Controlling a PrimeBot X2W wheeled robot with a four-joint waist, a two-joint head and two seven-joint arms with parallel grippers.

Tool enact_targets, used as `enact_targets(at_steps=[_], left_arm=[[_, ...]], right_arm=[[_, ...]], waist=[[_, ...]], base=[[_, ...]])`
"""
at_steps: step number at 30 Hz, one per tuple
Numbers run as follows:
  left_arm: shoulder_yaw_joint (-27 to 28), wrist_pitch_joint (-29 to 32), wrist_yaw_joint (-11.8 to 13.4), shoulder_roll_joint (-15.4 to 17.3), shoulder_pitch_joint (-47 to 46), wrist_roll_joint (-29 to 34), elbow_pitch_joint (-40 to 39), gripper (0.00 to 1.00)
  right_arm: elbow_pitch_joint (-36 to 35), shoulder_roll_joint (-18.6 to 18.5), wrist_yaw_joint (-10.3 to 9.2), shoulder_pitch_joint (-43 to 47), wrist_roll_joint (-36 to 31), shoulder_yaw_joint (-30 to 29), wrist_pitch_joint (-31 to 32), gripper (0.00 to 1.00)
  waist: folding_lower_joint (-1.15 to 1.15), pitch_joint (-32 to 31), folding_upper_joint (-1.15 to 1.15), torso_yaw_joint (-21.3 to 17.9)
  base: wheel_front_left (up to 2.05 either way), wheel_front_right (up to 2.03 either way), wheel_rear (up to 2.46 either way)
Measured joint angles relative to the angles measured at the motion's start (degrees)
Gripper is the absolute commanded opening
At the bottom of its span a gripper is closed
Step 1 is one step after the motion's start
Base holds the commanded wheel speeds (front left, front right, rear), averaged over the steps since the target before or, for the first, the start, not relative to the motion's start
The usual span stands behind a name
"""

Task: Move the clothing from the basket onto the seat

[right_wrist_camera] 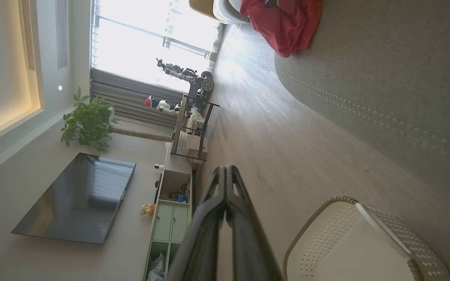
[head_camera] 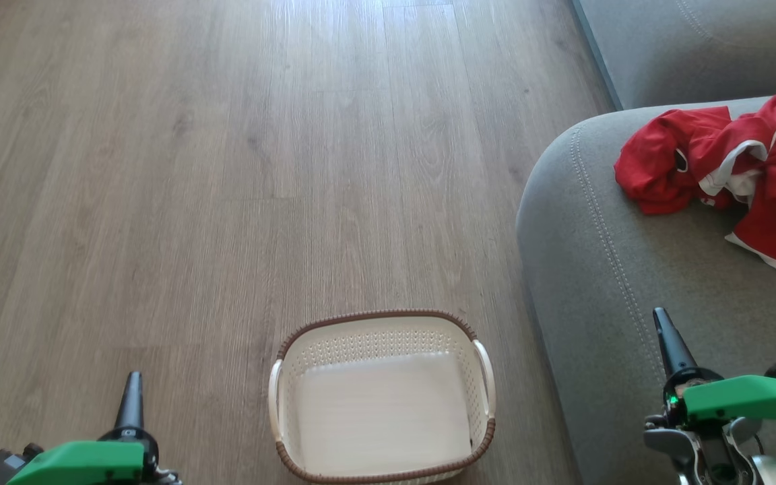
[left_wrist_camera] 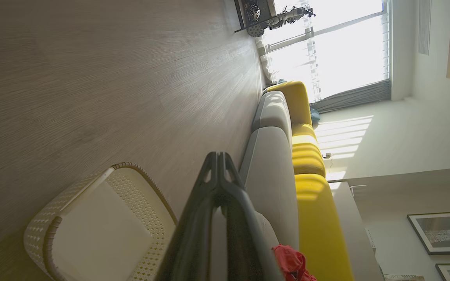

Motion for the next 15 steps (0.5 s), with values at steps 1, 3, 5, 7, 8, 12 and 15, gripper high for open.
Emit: enact_targets(at_steps=[1,3,5,7,8,12,15], left_arm=[[0.16,0.1,-0.21,-0.13,-0.03,-0.46,-0.05,0.0],[0.75,0.47,-0.47,-0.33,-0.14,-1.37,-0.13,0.0],[1.36,0.65,-0.71,-0.51,-0.41,-2.43,-0.16,0.0],[1.63,0.99,-0.99,-0.71,-0.93,-3.33,-0.23,0.0],[1.75,1.14,-1.04,-0.89,-1.14,-3.8,-0.35,0.0],[2.74,1.94,-1.64,-1.4,-1.26,-5.78,-0.42,0.0],[3.46,2.25,-2.01,-1.45,-1.29,-7.22,-0.48,0.0]], right_arm=[[-0.01,0.0,0.0,-0.05,0.7,-0.05,0.23,0.0],[-0.07,-0.01,0.0,-0.14,1.97,-0.15,0.24,0.0],[-0.09,-0.02,0.0,-0.27,3.31,-0.25,0.63,0.0],[-0.09,-0.03,0.0,-0.67,4.68,-0.26,0.81,0.0],[-0.14,-0.05,0.0,-0.96,5.33,-0.31,0.93,0.0],[-0.52,-0.1,0.0,-1.24,8.04,-0.46,1.44,0.0],[-0.59,-0.15,0.0,-1.24,9.95,-0.48,1.76,0.0]], waist=[[0.0,0.02,0.0,-0.02],[0.0,0.07,0.0,-0.07],[0.0,0.11,0.0,-0.11],[0.0,0.15,0.0,-0.16],[0.0,0.18,0.0,-0.18],[0.0,0.27,0.0,-0.28],[0.0,0.33,0.0,-0.35]], base=[[0.0,0.0,0.0],[0.0,0.0,0.0],[0.0,0.0,0.0],[0.0,0.0,0.0],[0.0,0.0,0.0],[0.0,0.0,0.0],[0.0,0.0,0.0]])
